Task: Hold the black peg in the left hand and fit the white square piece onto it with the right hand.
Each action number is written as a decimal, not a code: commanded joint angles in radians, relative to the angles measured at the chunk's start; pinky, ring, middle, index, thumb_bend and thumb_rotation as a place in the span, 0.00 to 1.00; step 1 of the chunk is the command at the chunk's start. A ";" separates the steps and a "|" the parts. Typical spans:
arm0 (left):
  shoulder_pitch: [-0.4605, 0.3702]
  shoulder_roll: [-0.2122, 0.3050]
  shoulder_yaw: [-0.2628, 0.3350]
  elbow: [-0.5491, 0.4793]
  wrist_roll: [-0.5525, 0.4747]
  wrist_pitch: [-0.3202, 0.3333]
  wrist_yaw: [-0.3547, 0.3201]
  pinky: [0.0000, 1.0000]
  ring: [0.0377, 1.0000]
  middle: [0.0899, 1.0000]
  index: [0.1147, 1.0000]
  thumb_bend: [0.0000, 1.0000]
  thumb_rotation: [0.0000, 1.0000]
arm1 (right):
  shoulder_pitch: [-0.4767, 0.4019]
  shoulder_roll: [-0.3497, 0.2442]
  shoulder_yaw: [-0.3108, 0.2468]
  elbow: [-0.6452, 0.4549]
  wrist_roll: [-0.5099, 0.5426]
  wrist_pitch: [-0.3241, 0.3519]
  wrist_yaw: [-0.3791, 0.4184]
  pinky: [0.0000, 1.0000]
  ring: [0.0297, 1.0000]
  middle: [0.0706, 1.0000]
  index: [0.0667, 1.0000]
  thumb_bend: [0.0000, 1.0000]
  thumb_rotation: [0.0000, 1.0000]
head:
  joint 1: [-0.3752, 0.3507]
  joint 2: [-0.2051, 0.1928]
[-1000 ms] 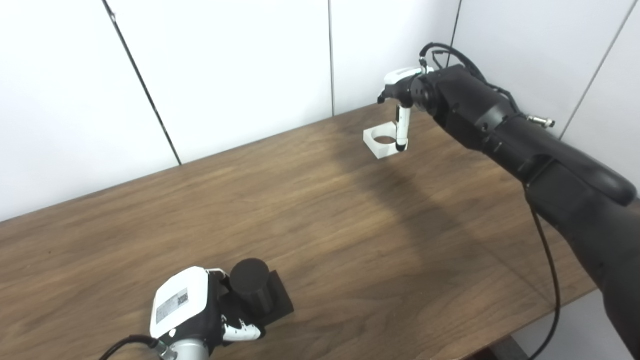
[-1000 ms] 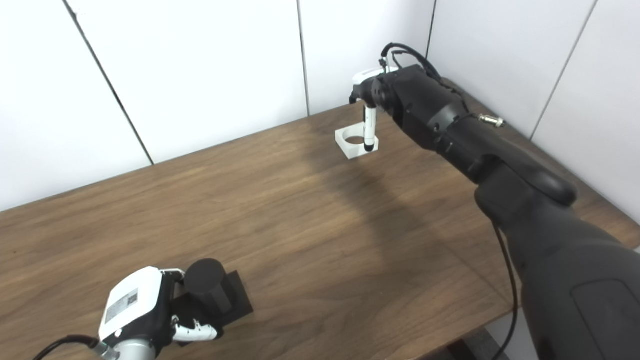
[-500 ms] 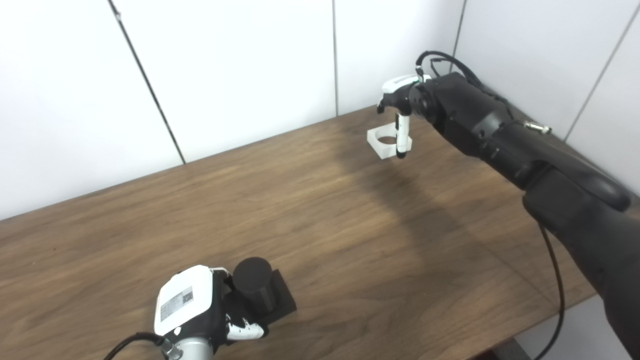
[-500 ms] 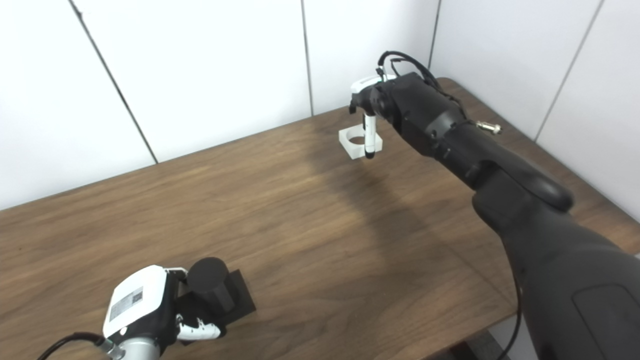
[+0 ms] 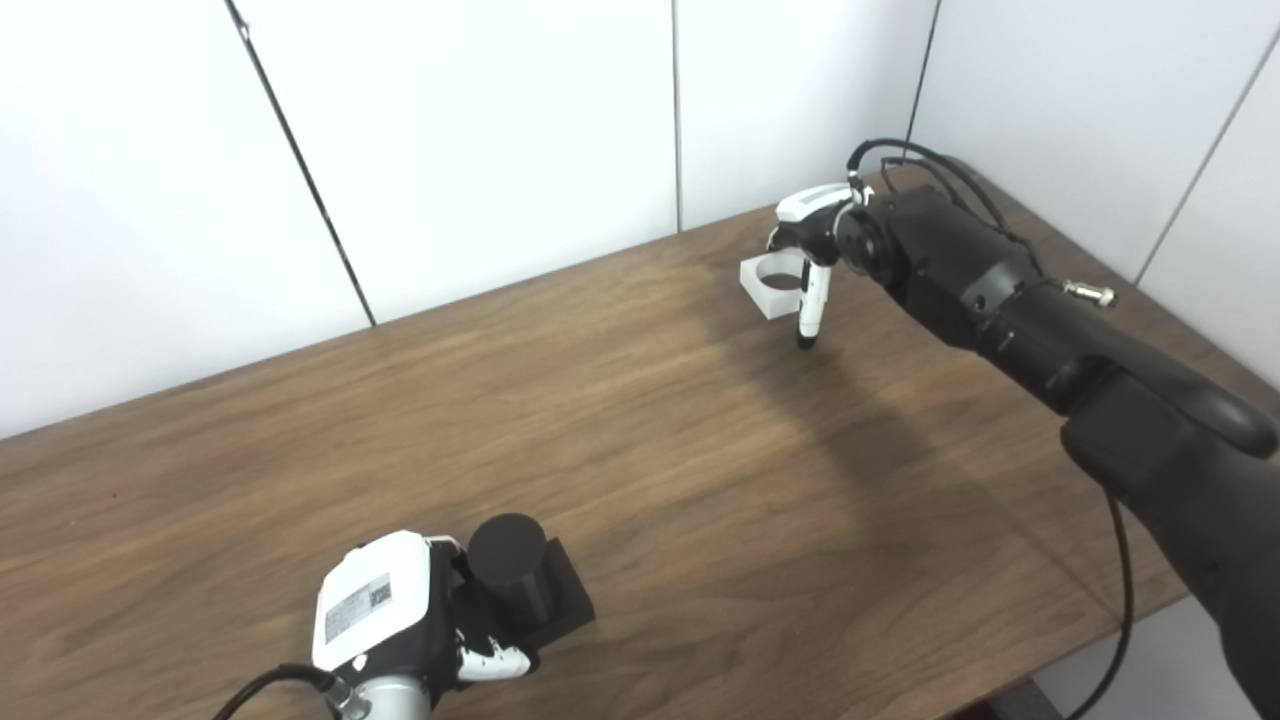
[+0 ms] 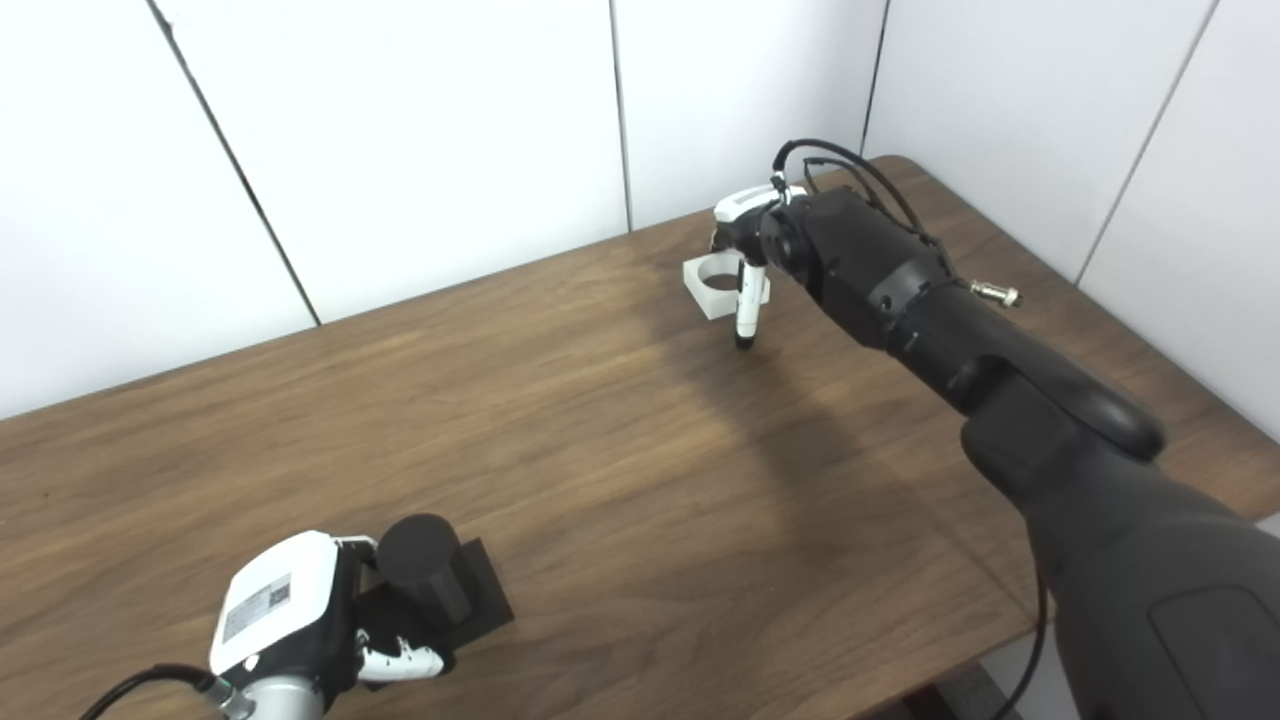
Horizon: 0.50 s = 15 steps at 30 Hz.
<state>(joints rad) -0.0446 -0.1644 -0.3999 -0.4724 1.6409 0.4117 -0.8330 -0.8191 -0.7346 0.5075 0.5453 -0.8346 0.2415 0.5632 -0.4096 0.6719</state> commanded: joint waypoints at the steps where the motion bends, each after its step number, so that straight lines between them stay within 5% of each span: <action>1: 0.066 -0.054 -0.011 0.045 0.013 -0.017 -0.088 1.00 0.93 0.82 0.42 0.52 0.07 | -0.044 -0.014 -0.018 0.002 -0.007 -0.031 -0.041 1.00 1.00 0.97 0.81 1.00 0.27 | -0.002 0.001; 15: 0.070 -0.060 -0.018 0.048 0.018 -0.014 -0.083 1.00 0.92 0.81 0.42 0.52 0.07 | -0.025 -0.014 -0.038 0.001 -0.004 -0.067 -0.093 1.00 1.00 0.92 0.61 0.90 0.20 | 0.005 0.002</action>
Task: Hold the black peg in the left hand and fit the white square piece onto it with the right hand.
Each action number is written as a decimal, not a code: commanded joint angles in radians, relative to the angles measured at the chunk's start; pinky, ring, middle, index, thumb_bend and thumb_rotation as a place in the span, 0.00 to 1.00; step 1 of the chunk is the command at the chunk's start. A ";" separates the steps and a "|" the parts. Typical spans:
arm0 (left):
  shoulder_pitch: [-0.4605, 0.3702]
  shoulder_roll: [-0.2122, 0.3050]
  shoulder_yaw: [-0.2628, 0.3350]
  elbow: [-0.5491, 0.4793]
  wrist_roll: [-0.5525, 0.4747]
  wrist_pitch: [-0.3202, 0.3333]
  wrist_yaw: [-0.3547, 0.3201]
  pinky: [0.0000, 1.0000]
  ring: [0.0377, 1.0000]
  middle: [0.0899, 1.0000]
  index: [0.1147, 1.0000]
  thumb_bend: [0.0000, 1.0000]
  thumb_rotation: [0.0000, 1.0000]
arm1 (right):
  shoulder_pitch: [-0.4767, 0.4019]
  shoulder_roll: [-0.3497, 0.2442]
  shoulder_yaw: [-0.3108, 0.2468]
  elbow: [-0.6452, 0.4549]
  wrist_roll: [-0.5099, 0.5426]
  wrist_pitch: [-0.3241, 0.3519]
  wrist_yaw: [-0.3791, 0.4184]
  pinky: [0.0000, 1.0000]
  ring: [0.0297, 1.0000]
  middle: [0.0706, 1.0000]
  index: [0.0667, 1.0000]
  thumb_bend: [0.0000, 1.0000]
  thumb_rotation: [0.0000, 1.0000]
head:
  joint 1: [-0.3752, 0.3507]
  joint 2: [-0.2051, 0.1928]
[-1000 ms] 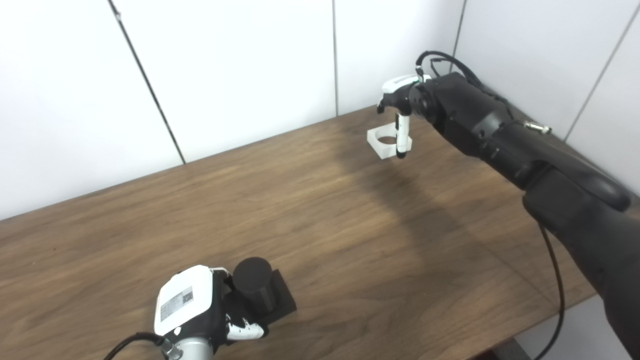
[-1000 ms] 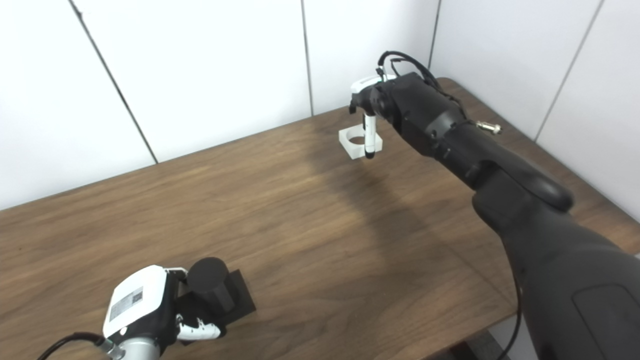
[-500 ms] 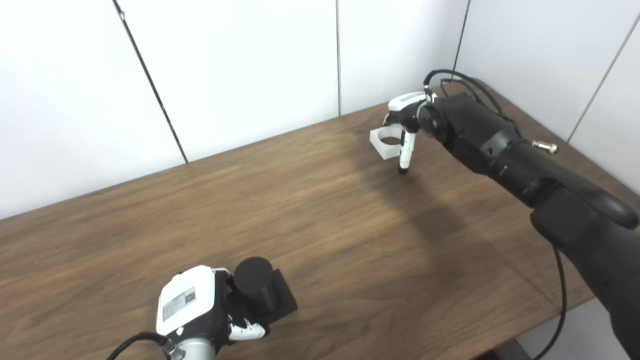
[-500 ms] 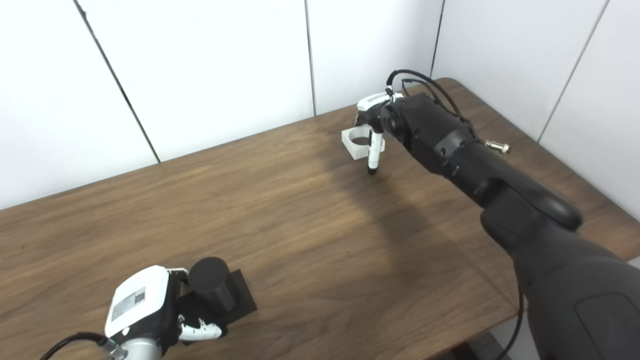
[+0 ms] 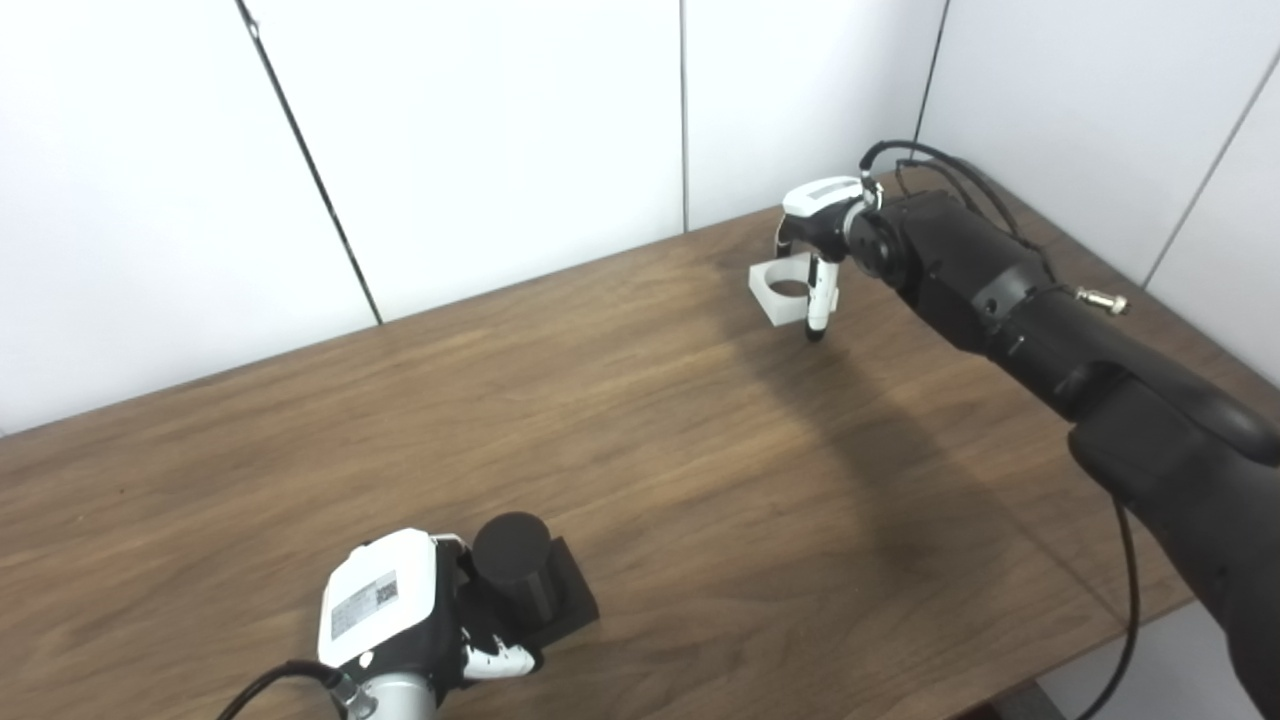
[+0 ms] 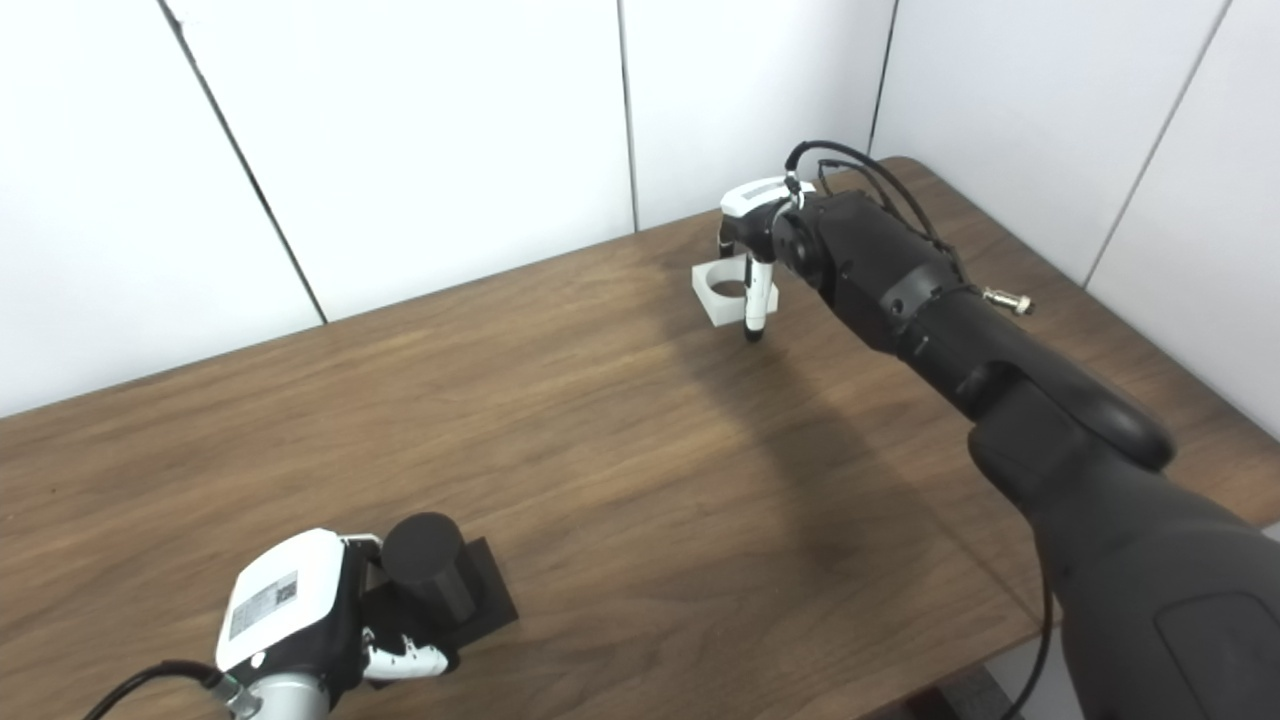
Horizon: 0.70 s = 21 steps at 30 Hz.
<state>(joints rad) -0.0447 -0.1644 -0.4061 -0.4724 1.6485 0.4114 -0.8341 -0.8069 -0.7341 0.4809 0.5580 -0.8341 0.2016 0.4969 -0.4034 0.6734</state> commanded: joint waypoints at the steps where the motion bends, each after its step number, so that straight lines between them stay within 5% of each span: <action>1: 0.070 -0.061 -0.012 0.048 0.012 -0.014 -0.083 1.00 0.92 0.81 0.42 0.52 0.07 | -0.037 -0.016 -0.011 -0.008 -0.005 -0.037 -0.034 1.00 1.00 0.92 0.60 0.89 0.20 | 0.000 0.001; 2: 0.070 -0.062 -0.012 0.047 0.014 -0.014 -0.085 1.00 0.92 0.81 0.42 0.52 0.07 | -0.037 -0.016 -0.011 -0.002 -0.004 -0.050 -0.045 1.00 1.00 0.91 0.58 0.88 0.19 | 0.002 0.000; 4: 0.071 -0.064 -0.013 0.046 0.016 -0.013 -0.086 1.00 0.92 0.81 0.42 0.52 0.07 | -0.036 -0.016 -0.013 0.009 -0.002 -0.072 -0.062 1.00 1.00 0.90 0.49 0.62 0.16 | 0.004 0.001; 6: 0.069 -0.064 -0.014 0.048 0.018 -0.014 -0.088 1.00 0.92 0.81 0.42 0.52 0.07 | -0.033 -0.014 -0.016 0.018 0.001 -0.087 -0.074 1.00 0.99 0.89 0.46 0.54 0.15 | 0.006 0.002; 21: 0.066 -0.068 -0.016 0.058 0.006 -0.009 -0.070 1.00 0.92 0.81 0.42 0.52 0.07 | 0.019 -0.011 -0.044 -0.026 -0.002 -0.079 -0.088 1.00 0.98 0.85 0.45 0.53 0.14 | 0.018 0.001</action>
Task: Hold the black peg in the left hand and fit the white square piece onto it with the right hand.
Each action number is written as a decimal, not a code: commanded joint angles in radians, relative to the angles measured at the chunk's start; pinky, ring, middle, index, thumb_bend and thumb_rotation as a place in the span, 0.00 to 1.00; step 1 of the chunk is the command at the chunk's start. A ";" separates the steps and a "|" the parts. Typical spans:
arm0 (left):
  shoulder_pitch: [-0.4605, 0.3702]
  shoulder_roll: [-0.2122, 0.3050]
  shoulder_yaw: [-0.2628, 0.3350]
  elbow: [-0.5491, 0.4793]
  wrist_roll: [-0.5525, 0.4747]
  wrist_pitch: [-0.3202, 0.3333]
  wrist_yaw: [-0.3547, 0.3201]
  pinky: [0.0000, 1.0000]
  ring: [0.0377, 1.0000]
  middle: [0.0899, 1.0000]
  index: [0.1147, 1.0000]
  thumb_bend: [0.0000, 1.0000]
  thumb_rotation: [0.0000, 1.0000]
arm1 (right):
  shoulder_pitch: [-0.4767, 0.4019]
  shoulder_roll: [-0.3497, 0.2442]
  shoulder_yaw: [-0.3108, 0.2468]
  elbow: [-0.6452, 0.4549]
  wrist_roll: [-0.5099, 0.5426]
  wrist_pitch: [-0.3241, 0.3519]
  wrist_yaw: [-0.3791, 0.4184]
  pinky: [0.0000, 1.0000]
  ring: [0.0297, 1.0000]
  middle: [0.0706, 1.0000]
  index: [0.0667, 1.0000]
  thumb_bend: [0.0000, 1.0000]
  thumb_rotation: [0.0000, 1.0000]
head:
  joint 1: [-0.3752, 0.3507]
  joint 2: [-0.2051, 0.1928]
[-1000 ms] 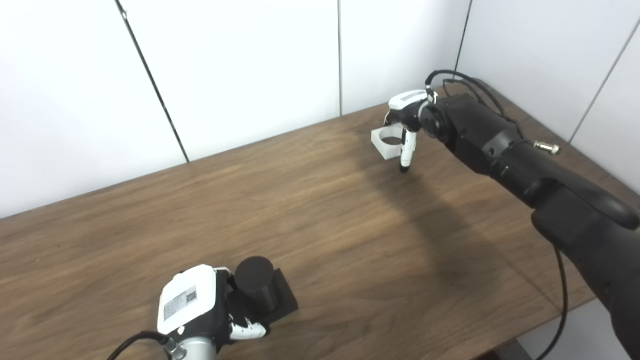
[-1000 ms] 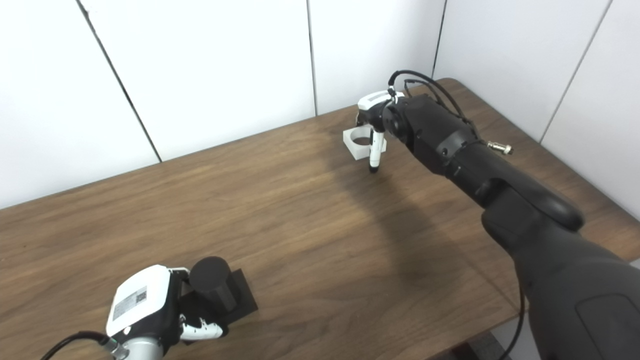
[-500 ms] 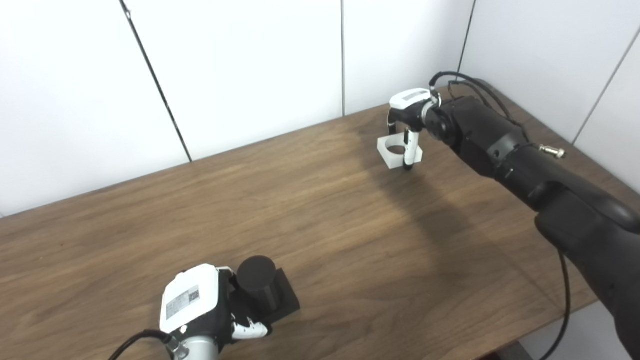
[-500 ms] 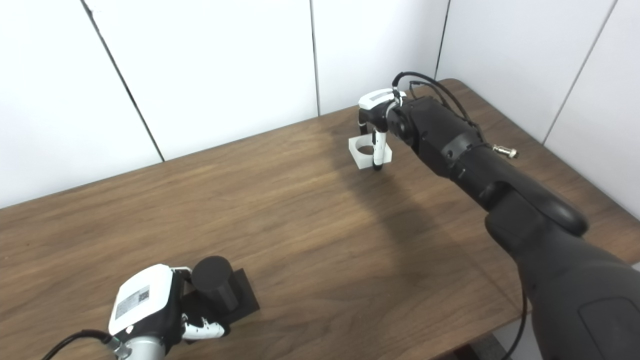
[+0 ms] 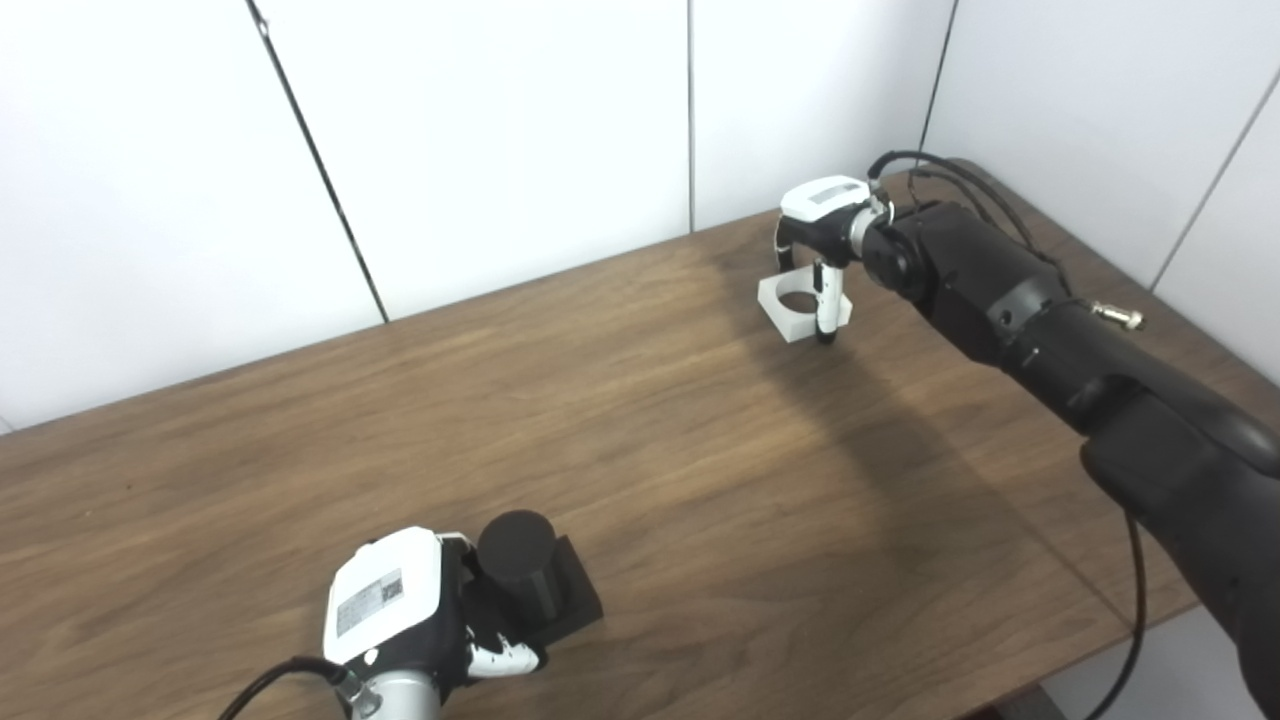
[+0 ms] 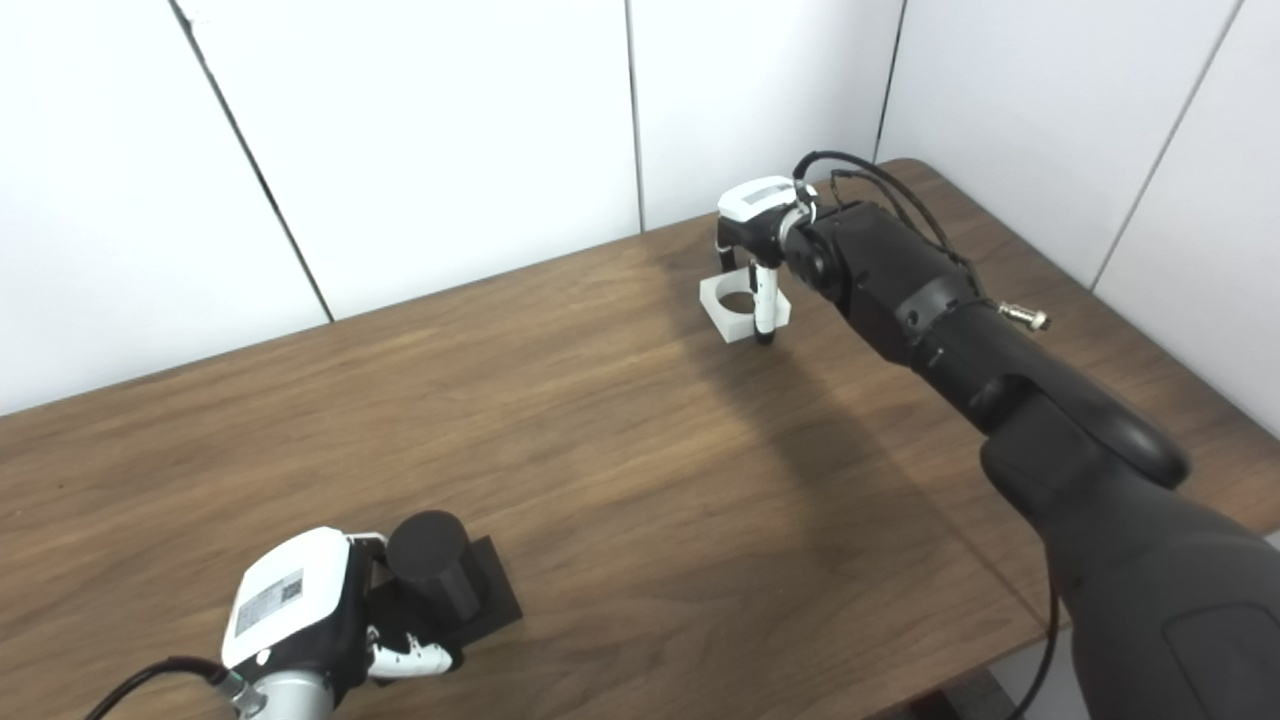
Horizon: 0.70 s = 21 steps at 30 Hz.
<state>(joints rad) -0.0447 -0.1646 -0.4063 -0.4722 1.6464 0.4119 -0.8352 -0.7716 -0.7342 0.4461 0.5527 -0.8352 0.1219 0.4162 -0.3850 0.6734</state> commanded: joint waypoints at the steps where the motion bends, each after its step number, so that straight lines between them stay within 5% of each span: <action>1: 0.066 -0.069 -0.016 0.059 0.008 -0.008 -0.067 1.00 0.92 0.81 0.42 0.52 0.07 | -0.014 -0.014 -0.010 -0.027 -0.002 0.000 -0.005 1.00 0.98 0.84 0.45 0.52 0.14 | 0.007 0.002; 7: 0.066 -0.087 -0.023 0.066 0.006 0.003 -0.052 1.00 0.93 0.82 0.42 0.52 0.07 | -0.011 -0.041 -0.016 -0.123 -0.001 -0.019 0.044 1.00 0.97 0.84 0.45 0.53 0.14 | 0.064 0.019; 21: 0.067 -0.123 -0.050 0.101 0.026 0.021 -0.023 1.00 0.92 0.81 0.42 0.52 0.06 | -0.017 -0.011 -0.076 -0.643 0.050 0.037 0.354 1.00 0.98 0.84 0.45 0.53 0.14 | 0.185 0.056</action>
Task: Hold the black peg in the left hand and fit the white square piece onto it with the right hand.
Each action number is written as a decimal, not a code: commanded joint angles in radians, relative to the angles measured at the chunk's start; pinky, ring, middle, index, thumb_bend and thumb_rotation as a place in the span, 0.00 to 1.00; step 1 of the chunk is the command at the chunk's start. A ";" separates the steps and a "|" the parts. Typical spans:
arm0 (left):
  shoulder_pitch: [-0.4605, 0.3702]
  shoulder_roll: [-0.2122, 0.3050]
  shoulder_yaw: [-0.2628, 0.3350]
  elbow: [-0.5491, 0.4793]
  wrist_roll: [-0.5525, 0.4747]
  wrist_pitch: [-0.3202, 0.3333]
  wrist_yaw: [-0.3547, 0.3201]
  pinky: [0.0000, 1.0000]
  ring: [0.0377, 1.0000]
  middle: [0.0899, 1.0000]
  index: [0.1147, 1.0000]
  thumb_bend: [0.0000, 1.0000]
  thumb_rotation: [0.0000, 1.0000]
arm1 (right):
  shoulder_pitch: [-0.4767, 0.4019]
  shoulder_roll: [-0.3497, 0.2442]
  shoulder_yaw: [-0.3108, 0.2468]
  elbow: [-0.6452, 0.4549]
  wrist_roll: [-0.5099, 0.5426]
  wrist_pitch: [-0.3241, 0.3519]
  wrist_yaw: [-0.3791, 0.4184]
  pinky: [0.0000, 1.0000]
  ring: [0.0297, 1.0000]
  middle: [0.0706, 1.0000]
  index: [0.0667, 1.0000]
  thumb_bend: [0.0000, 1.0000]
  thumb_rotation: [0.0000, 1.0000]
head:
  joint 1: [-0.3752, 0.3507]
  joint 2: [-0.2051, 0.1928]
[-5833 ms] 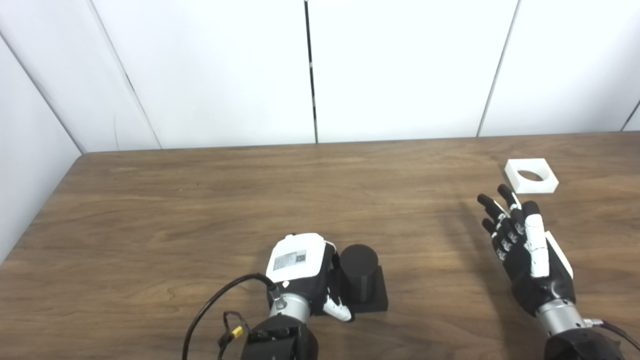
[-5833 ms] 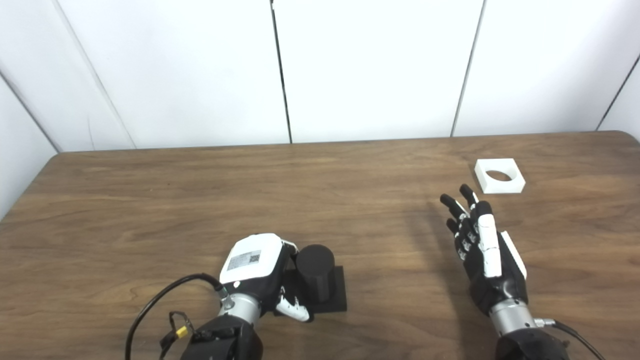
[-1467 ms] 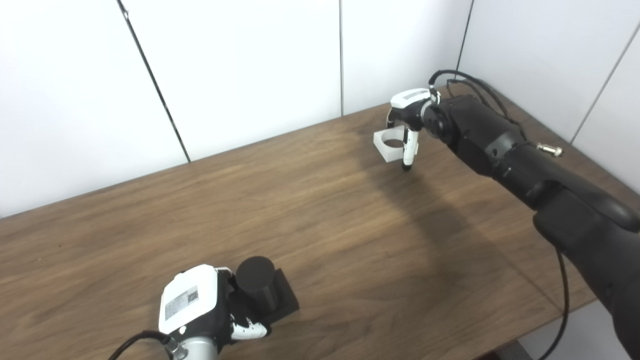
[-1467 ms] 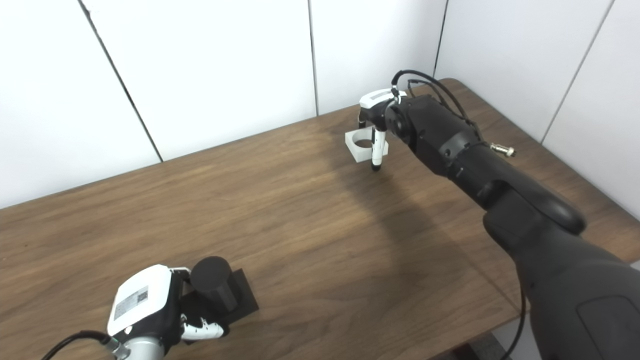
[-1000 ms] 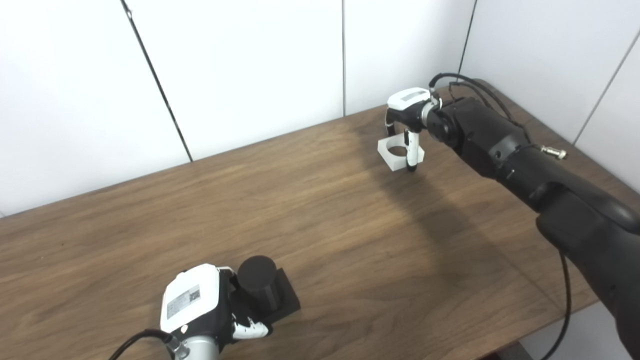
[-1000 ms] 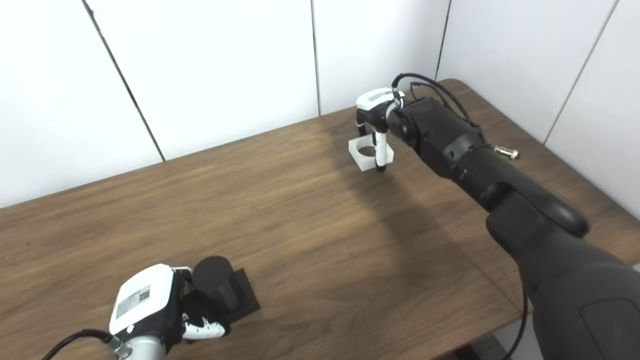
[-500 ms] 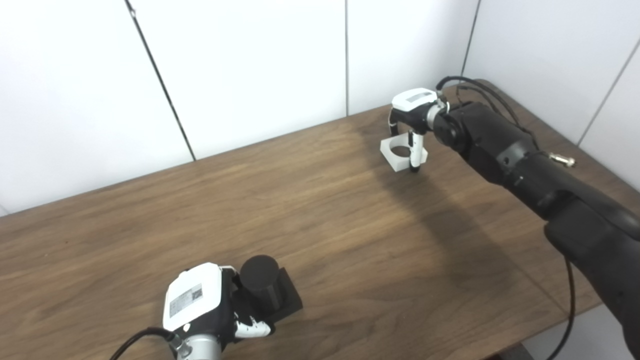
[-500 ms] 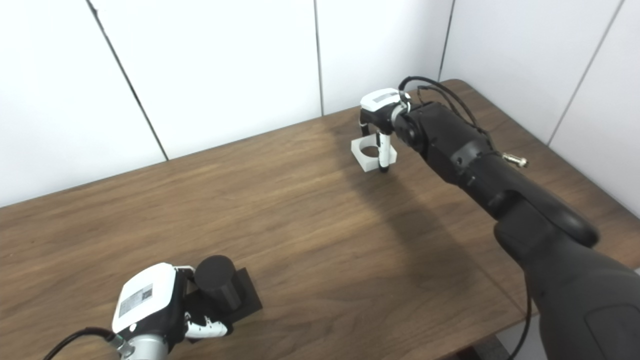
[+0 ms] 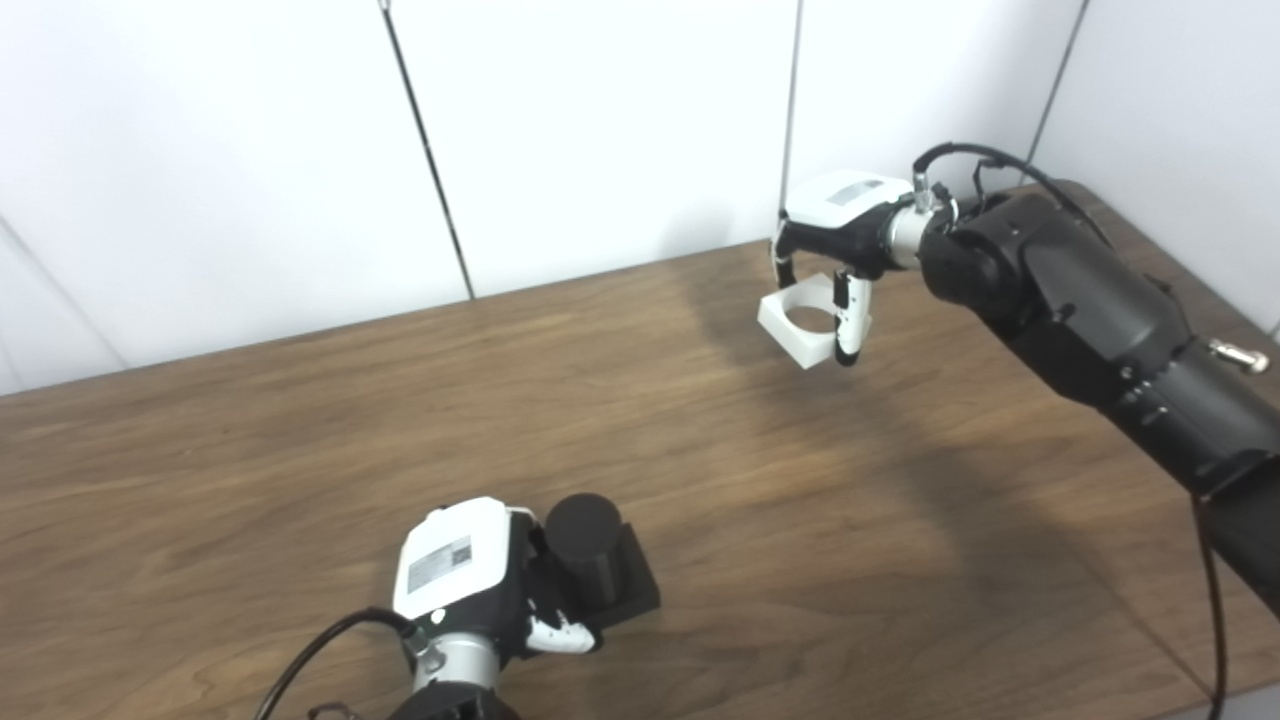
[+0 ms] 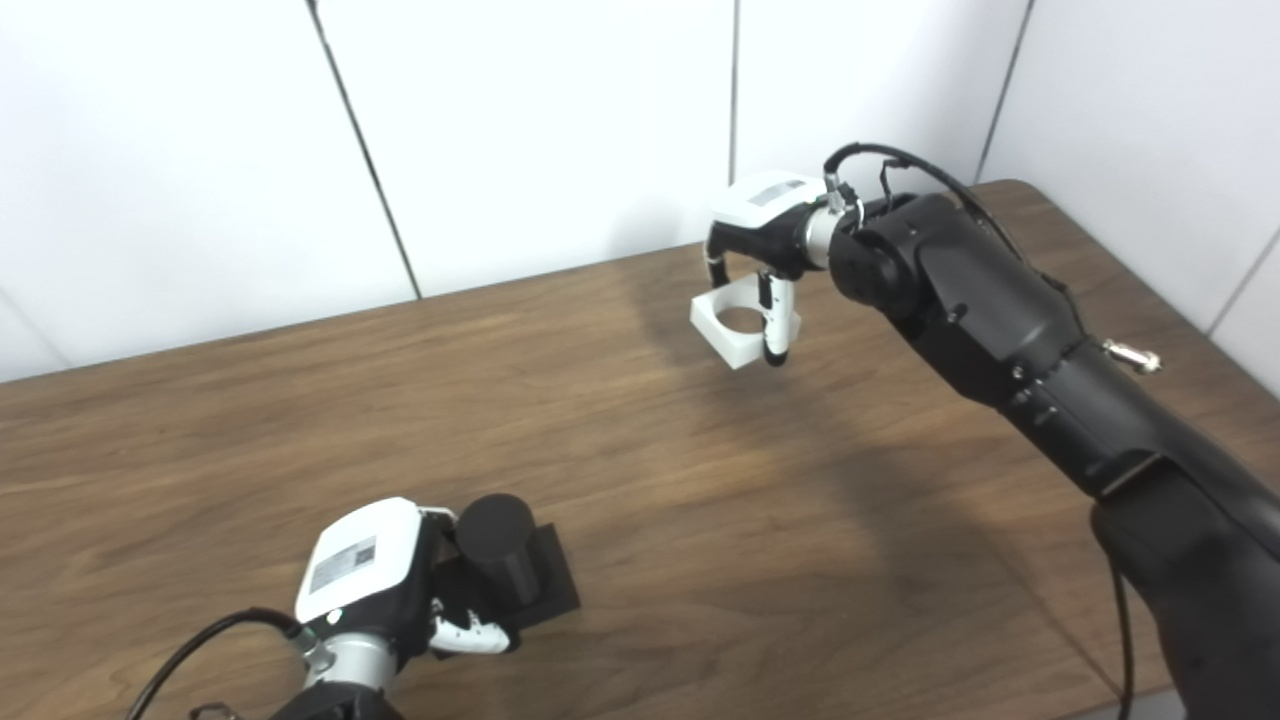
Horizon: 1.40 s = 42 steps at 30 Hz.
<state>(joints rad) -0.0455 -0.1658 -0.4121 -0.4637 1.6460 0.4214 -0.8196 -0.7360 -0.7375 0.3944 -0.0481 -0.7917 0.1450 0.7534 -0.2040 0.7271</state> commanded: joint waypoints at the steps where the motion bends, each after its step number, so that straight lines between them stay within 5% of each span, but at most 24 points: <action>1: 0.066 -0.123 -0.047 0.096 0.029 0.013 -0.038 1.00 0.93 0.81 0.42 0.52 0.06 | -0.050 -0.001 -0.026 -0.079 0.018 0.016 0.038 1.00 0.98 0.84 0.45 0.53 0.14 | 0.020 0.005; 17: 0.058 -0.174 -0.070 0.146 0.039 0.047 0.010 1.00 0.91 0.79 0.42 0.52 0.06 | 0.008 0.075 -0.046 -0.375 0.155 -0.002 0.164 1.00 0.96 0.80 0.44 0.53 0.14 | 0.189 0.060; 42: 0.053 -0.192 -0.078 0.189 0.031 0.046 0.064 1.00 0.89 0.77 0.42 0.52 0.06 | -0.027 0.202 -0.036 -0.541 0.194 0.054 0.241 1.00 0.97 0.78 0.44 0.53 0.14 | 0.170 0.067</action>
<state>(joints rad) -0.0617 -0.1624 -0.4331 -0.4177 1.6404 0.4565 -0.7332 -0.6705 -0.5461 0.3831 -0.5321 -0.5980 0.1853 0.9996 -0.0337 0.7931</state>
